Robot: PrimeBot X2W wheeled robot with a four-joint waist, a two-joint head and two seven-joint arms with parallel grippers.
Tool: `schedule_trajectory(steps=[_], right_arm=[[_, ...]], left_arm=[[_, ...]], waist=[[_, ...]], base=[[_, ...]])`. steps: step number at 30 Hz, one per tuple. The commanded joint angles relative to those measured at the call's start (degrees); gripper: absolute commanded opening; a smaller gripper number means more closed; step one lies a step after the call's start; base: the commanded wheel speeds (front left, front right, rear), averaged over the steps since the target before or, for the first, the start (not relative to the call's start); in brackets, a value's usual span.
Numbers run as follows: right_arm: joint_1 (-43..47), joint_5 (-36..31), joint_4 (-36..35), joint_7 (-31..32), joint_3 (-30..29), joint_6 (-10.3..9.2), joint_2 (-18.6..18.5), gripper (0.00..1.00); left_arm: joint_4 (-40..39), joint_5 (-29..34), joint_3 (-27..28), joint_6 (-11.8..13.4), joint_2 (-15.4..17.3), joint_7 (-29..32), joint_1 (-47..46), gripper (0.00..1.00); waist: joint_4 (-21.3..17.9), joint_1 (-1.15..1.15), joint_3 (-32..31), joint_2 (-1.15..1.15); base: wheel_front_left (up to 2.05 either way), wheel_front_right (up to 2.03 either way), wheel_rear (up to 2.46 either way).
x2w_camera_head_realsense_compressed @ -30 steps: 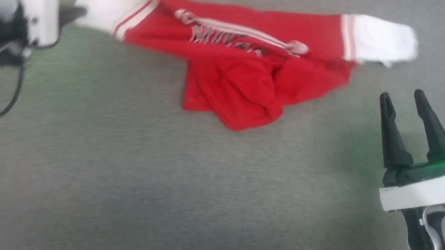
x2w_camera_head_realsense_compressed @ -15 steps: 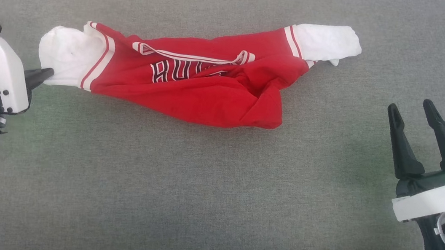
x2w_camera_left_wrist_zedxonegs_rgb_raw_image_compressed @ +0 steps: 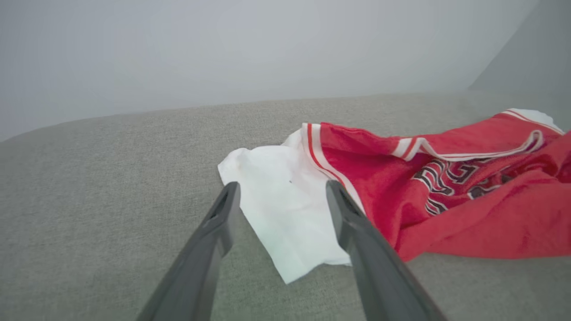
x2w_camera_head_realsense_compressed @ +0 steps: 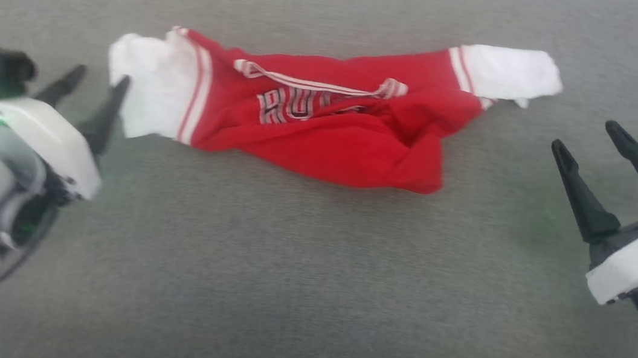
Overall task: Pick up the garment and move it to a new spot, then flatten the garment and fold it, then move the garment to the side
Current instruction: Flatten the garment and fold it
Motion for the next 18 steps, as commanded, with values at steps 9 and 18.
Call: schedule_trajectory(steps=[9,18], right_arm=[[-13.66,6.08,-1.98,12.32,14.06,0.00,-9.96,1.00],[-32.28,14.14,2.73,23.28,33.17,0.00,-15.75,1.00]], left_arm=[[-17.29,21.82,20.58,10.32,-10.97,-1.81,18.46,1.00],[-22.42,37.73,30.49,8.28,-21.62,-1.82,30.93,1.00]], waist=[[12.05,0.00,1.51,0.00],[20.07,0.00,4.46,0.00]], base=[[0.00,0.00,0.00],[0.00,0.00,0.00]])
